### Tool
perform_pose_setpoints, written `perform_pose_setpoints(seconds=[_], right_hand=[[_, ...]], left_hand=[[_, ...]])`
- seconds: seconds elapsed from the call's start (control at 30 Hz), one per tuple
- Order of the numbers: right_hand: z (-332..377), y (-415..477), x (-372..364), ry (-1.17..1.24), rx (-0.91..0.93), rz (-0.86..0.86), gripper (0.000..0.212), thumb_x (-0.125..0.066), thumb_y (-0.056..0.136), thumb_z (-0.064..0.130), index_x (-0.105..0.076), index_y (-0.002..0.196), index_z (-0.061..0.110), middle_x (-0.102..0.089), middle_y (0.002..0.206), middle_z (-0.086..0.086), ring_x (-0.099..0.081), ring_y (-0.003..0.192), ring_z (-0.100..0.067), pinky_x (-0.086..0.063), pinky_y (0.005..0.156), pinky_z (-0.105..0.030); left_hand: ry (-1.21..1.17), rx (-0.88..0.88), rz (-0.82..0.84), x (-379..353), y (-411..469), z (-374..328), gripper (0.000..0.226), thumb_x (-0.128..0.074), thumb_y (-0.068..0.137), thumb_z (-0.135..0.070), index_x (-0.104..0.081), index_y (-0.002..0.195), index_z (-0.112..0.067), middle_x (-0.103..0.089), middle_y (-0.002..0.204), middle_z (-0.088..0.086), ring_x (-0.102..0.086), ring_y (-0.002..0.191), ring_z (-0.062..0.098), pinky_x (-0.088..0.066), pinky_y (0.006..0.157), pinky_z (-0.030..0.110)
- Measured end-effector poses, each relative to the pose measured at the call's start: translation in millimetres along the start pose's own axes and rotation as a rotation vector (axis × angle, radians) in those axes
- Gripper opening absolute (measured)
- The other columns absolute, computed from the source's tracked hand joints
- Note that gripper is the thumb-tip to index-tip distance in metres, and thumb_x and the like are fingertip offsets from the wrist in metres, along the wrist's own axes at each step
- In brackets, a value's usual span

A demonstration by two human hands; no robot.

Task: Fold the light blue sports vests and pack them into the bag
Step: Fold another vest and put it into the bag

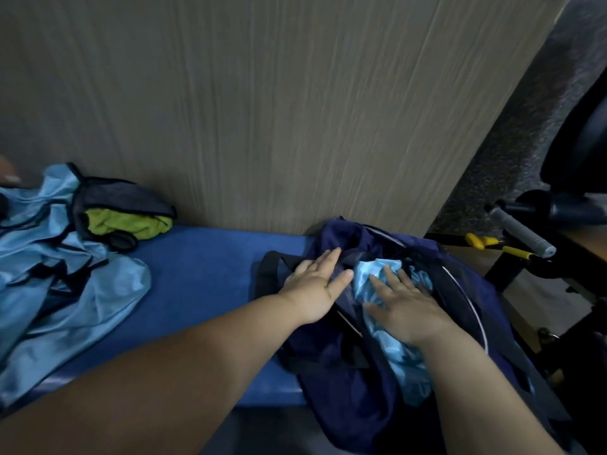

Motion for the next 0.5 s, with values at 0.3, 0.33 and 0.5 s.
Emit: perform_pose_setpoints(seconds=[0.3,0.33,0.5], right_hand=[[136.9,-38.7,58.8,-0.018,0.275,-0.266,0.068,-0.015,0.099,0.055,-0.005,0.158,0.023,0.003,0.165,0.002,0.003,0.152,-0.019,-0.002,0.121,-0.040],[165.5,-44.2,52.5,-0.009,0.379,-0.262,0.077,-0.006,0.090,0.062,-0.004,0.158,0.025,0.003,0.165,0.004,0.004,0.152,-0.018,-0.001,0.121,-0.039],[274.3,-47.8,-1.6,-0.025,0.667,-0.129,0.060,-0.021,0.104,0.050,-0.002,0.157,0.031,0.007,0.165,0.008,0.012,0.151,-0.014,0.006,0.120,-0.039]], left_hand=[[0.231,0.136,-0.215,69.8,-83.8,78.3,0.060,-0.021,0.099,-0.058,-0.005,0.153,-0.039,-0.003,0.162,-0.015,0.007,0.149,0.013,-0.001,0.120,0.043],[0.280,0.176,-0.231,79.4,-94.7,93.3,0.060,-0.021,0.098,-0.059,-0.004,0.153,-0.039,-0.001,0.162,-0.015,0.009,0.149,0.013,0.000,0.120,0.045],[0.377,0.378,-0.233,127.9,-160.0,176.3,0.062,-0.018,0.099,-0.060,-0.001,0.154,-0.038,0.009,0.162,-0.012,0.021,0.147,0.017,0.010,0.116,0.051]])
Point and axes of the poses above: each hand's wrist, its own y-axis towards the middle knuckle, its own x-axis out of the back of the hand, z = x × y, the point moved 9 cm from there along y, towards the middle knuckle
